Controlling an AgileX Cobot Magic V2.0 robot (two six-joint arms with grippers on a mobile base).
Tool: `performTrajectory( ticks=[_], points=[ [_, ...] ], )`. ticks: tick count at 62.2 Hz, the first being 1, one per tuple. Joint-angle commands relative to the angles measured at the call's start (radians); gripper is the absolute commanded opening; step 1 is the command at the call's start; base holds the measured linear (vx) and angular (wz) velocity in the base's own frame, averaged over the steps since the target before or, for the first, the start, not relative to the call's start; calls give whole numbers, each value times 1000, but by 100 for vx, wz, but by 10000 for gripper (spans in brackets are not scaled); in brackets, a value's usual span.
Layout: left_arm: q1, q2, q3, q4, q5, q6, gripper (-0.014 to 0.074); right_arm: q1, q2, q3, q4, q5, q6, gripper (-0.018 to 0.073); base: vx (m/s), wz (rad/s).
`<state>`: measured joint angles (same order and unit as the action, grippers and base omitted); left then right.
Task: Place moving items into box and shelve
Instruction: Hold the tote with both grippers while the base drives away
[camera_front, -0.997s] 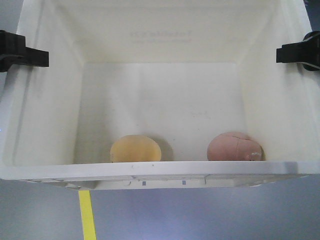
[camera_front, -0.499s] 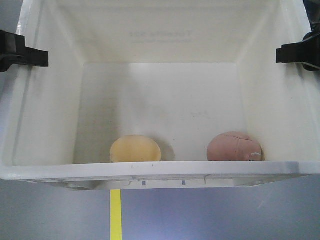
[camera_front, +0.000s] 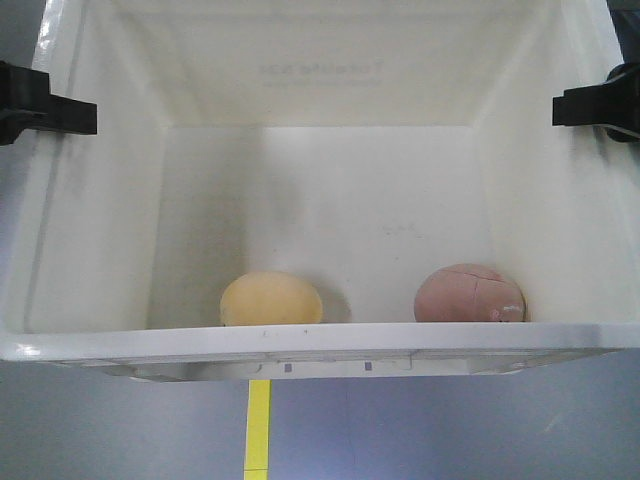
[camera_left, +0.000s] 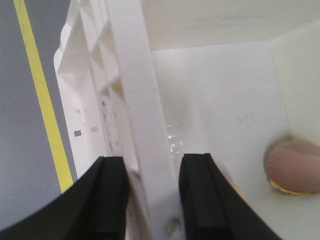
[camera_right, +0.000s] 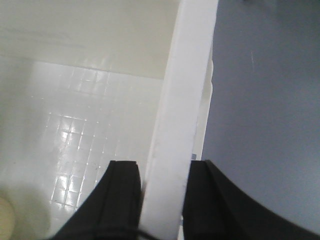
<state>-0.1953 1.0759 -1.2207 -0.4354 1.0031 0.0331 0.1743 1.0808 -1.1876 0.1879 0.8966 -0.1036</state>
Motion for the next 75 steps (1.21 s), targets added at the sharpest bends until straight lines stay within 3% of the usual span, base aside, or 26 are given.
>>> performTrajectory(
  ticks=[1,39,75],
  points=[
    [-6,-30,-43,-70,-119,20,-6,-3,-29,-43,23,-137,-17,-6,2,12],
    [-6,-30,-43,-70,-119,20,-6,-3,-29,-43,23,-136,-17,-6,13,16],
    [-6,-30,-43,-70,-119,20,-6,-3,-29,-43,23,-137,-17,-6,36,16]
  ],
)
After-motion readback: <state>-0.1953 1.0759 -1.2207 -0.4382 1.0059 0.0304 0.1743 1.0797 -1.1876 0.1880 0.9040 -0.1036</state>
